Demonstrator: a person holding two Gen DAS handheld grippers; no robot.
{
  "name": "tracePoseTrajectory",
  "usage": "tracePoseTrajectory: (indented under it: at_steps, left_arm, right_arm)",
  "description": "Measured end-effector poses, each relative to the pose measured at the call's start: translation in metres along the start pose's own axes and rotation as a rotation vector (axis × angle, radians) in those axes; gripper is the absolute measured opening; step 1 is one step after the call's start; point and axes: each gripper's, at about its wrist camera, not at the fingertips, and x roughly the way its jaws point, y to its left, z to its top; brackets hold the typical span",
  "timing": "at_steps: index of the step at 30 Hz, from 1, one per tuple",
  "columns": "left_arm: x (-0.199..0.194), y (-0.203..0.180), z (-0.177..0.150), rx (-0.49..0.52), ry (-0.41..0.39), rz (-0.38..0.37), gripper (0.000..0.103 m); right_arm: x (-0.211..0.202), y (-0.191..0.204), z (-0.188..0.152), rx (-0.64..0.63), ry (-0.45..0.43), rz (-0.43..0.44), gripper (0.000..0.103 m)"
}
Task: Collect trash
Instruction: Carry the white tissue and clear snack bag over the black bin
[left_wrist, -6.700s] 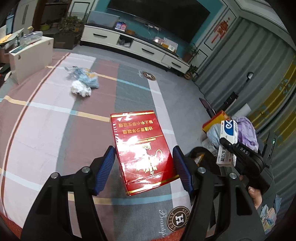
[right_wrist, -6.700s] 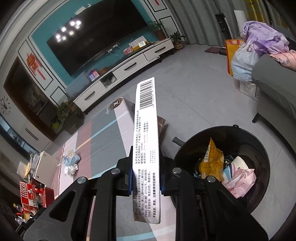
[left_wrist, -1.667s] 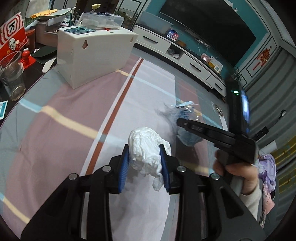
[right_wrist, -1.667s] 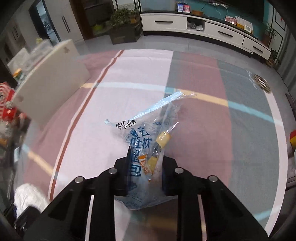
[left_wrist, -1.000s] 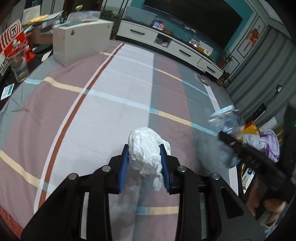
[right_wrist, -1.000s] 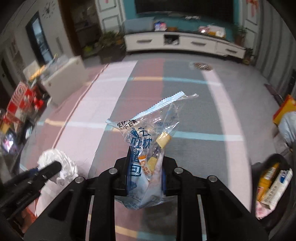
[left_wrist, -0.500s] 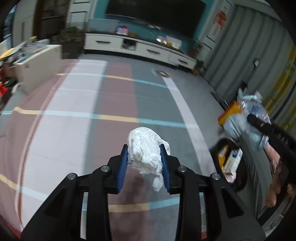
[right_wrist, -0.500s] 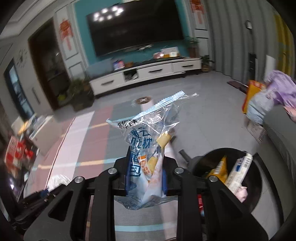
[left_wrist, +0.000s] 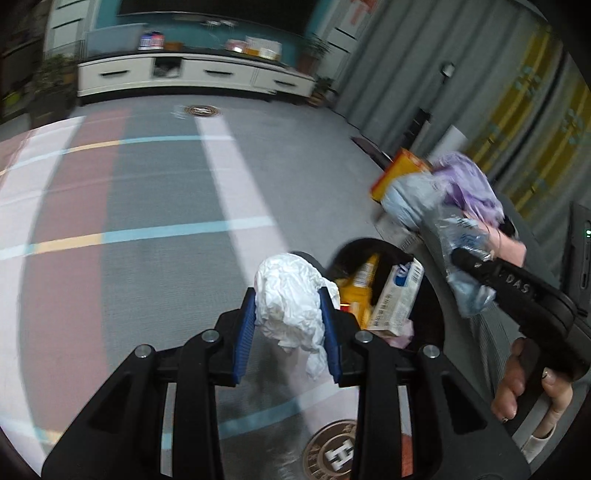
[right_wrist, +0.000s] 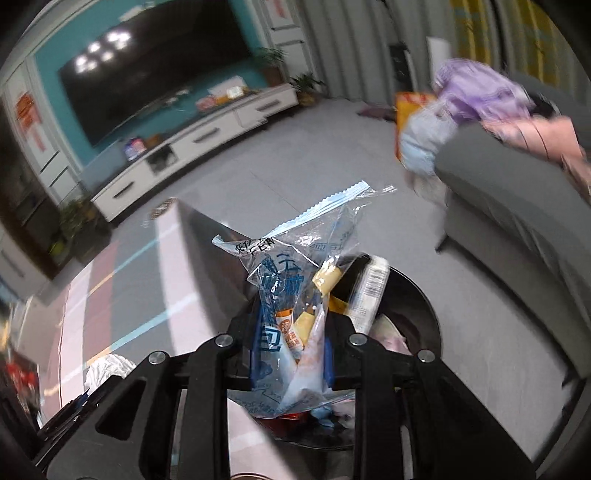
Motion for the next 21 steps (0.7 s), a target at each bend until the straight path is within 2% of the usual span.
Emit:
tracePoseTrajectory:
  at_steps: [2,9,16,21]
  left_arm:
    - [0.012,-0.010,0.002,0.013,0.015,-0.009,0.033]
    - [0.061,-0.049,0.006,0.043,0.119,-0.141,0.033]
    - [0.101,-0.074,-0.001,0.091,0.207,-0.163,0.033]
    - [0.122,-0.082,-0.005,0.123,0.256,-0.138,0.033]
  right_arm:
    - [0.008,-0.013,-0.001,0.039,0.031,-0.029,0.026]
    - [0.044,-0.037,-0.006,0.097,0.160,-0.108,0.027]
    - [0.065,-0.046,-0.011,0.117,0.237,-0.110,0.028]
    - [0.078,-0.045,-0.016,0.111,0.279,-0.140,0.030]
